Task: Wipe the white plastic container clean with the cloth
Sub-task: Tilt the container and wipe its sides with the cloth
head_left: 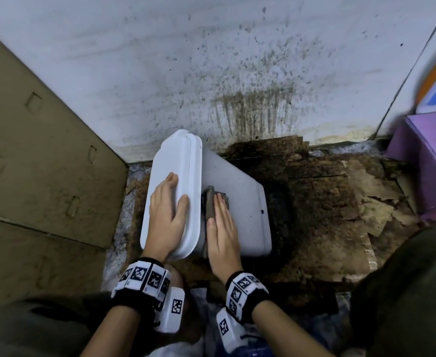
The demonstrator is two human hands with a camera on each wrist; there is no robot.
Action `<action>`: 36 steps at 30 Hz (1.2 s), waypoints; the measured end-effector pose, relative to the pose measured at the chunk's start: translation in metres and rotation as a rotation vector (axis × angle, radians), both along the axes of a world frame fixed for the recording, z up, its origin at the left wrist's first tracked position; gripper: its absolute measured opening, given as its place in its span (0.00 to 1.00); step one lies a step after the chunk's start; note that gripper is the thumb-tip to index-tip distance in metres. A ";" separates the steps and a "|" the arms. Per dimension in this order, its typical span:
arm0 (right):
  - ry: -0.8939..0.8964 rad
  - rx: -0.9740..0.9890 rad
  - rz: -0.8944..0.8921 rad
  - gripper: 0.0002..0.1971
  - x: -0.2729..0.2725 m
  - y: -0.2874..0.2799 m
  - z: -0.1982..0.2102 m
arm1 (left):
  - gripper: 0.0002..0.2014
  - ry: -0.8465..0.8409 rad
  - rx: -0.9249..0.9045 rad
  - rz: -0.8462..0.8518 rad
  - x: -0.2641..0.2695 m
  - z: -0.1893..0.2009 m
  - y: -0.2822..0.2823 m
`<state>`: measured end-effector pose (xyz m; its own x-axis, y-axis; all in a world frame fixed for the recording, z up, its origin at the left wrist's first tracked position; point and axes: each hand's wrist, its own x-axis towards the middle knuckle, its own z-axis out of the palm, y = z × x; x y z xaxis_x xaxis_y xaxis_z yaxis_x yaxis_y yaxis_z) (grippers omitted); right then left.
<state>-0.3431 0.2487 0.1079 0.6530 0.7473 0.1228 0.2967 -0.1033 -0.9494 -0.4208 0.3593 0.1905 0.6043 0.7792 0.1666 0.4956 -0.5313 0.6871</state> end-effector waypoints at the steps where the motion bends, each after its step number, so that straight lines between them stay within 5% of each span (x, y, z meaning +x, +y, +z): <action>1: -0.023 -0.004 0.005 0.29 0.004 -0.003 -0.008 | 0.27 -0.008 -0.005 0.003 -0.001 0.000 0.001; 8: 0.210 -0.204 -0.110 0.29 0.048 -0.029 -0.081 | 0.27 -0.065 -0.030 0.025 -0.003 -0.004 0.005; 15: 0.386 -0.262 -0.185 0.26 0.052 -0.018 -0.080 | 0.28 -0.051 -0.008 0.023 0.000 -0.001 0.001; 19: 0.292 -0.136 -0.199 0.33 0.014 -0.012 -0.046 | 0.28 -0.060 -0.007 0.022 0.000 -0.002 0.002; 24: 0.127 0.015 -0.008 0.27 -0.017 -0.004 0.009 | 0.26 -0.052 0.000 0.026 -0.001 -0.002 0.002; 30: -0.058 -0.004 0.133 0.27 0.013 -0.024 -0.017 | 0.26 -0.074 0.002 0.016 0.001 -0.003 0.000; 36: 0.060 -0.114 0.060 0.26 0.035 -0.039 -0.066 | 0.25 -0.092 0.003 0.058 0.001 0.000 -0.001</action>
<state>-0.3084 0.2096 0.0415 0.6106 0.7919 -0.0027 0.2485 -0.1949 -0.9488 -0.4198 0.3586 0.1900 0.5398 0.8120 0.2220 0.4604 -0.5056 0.7296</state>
